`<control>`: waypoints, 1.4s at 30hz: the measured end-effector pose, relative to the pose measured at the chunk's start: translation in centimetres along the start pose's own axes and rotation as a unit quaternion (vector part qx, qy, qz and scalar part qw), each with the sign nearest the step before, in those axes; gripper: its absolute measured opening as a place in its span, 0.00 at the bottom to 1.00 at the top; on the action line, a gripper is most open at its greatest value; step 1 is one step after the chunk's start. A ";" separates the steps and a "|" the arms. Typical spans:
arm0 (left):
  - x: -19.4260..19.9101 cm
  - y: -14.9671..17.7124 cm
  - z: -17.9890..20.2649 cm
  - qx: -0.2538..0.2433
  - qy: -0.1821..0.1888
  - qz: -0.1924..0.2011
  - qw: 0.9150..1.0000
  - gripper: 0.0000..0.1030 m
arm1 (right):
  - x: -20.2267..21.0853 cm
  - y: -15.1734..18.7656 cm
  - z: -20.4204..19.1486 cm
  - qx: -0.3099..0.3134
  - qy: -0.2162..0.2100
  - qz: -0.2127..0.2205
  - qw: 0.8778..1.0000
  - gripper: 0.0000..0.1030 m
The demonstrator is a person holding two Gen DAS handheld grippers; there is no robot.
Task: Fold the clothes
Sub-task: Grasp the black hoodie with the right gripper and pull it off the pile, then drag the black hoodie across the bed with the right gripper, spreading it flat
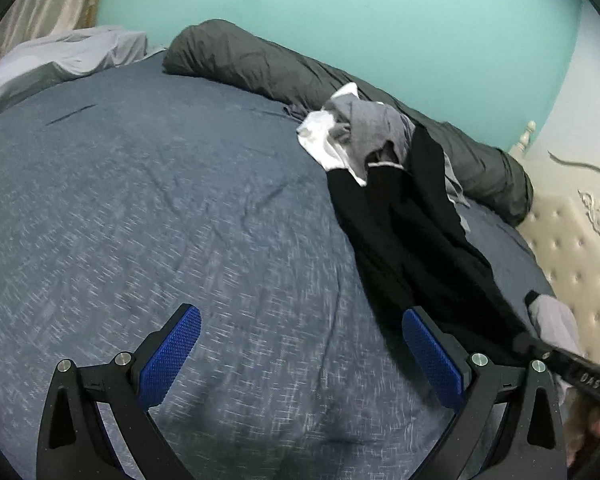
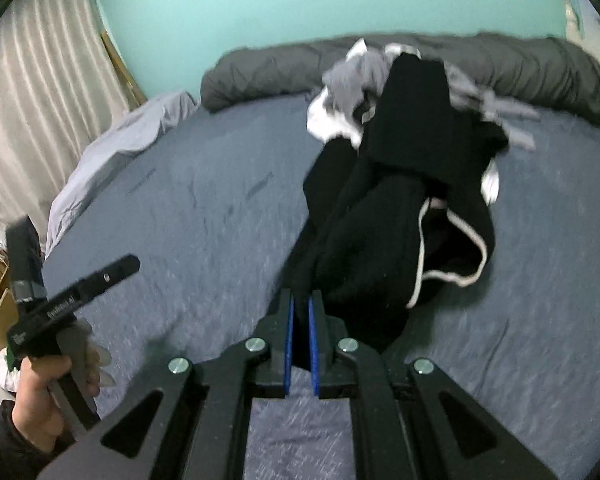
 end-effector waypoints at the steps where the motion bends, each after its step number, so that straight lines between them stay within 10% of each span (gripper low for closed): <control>1: -0.3 0.4 0.2 -0.005 0.000 0.000 1.000 1.00 | -0.5 0.4 0.2 -0.007 -0.005 -0.006 1.000 0.07; 14: -3.7 1.4 -0.1 -0.015 -0.002 -0.026 1.000 1.00 | 0.6 1.7 7.5 -0.053 0.067 0.016 0.996 0.49; 25: -4.9 1.9 0.4 -0.028 0.001 -0.043 0.999 1.00 | -6.2 3.2 15.2 -0.113 0.115 -0.039 0.986 0.50; 27: -5.0 1.9 0.3 -0.027 0.002 -0.045 0.999 1.00 | -6.8 3.0 16.0 -0.122 0.118 -0.041 0.985 0.47; 29: -5.1 1.9 0.2 -0.029 0.000 -0.046 0.999 1.00 | -7.3 2.7 16.5 -0.129 0.107 -0.042 0.985 0.15; 31: -5.1 1.9 0.1 -0.029 -0.002 -0.047 0.998 1.00 | -7.1 2.2 16.4 -0.118 0.110 -0.040 0.986 0.06; 42: -3.3 2.1 -0.2 -0.036 0.002 -0.042 0.998 1.00 | 3.9 -3.2 11.9 -0.049 0.103 0.038 0.993 0.04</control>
Point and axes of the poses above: each gripper's, at about its wrist camera, not at the fingertips, and x roughly against the way its jaws point, z to its right, y to its underside, the point moved 4 cm from there along -x, roughly the way its jaws point, and after that the axes turned 15 degrees about x, right-handed, at the moved point
